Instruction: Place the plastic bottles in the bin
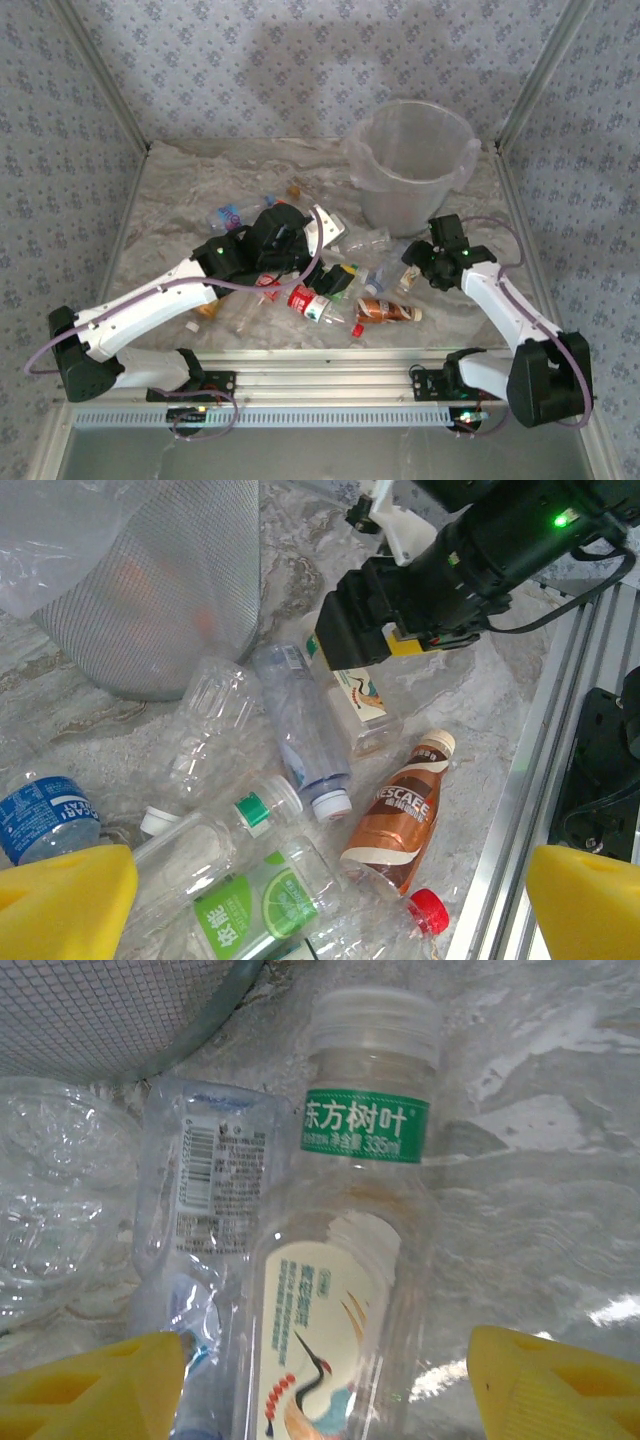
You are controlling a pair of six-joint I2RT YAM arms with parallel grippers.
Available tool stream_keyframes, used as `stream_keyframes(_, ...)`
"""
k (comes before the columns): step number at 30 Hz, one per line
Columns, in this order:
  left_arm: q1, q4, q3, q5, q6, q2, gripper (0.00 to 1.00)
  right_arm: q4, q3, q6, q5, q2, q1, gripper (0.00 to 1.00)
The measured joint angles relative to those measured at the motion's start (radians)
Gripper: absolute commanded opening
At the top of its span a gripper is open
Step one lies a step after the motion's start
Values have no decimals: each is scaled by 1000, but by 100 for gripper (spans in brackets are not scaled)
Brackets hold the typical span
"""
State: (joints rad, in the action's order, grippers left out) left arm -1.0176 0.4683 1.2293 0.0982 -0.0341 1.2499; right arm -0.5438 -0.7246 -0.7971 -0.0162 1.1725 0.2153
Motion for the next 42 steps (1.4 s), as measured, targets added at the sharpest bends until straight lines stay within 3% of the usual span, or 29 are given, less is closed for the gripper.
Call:
stream_keyframes(12, 0, 0, -2, 29, -4, 0, 99, 101, 26, -2, -3, 111, -1, 75)
stream_keyframes(42, 0, 64, 42, 6, -31, 30, 100, 137, 42, 4, 25, 237, -50, 75)
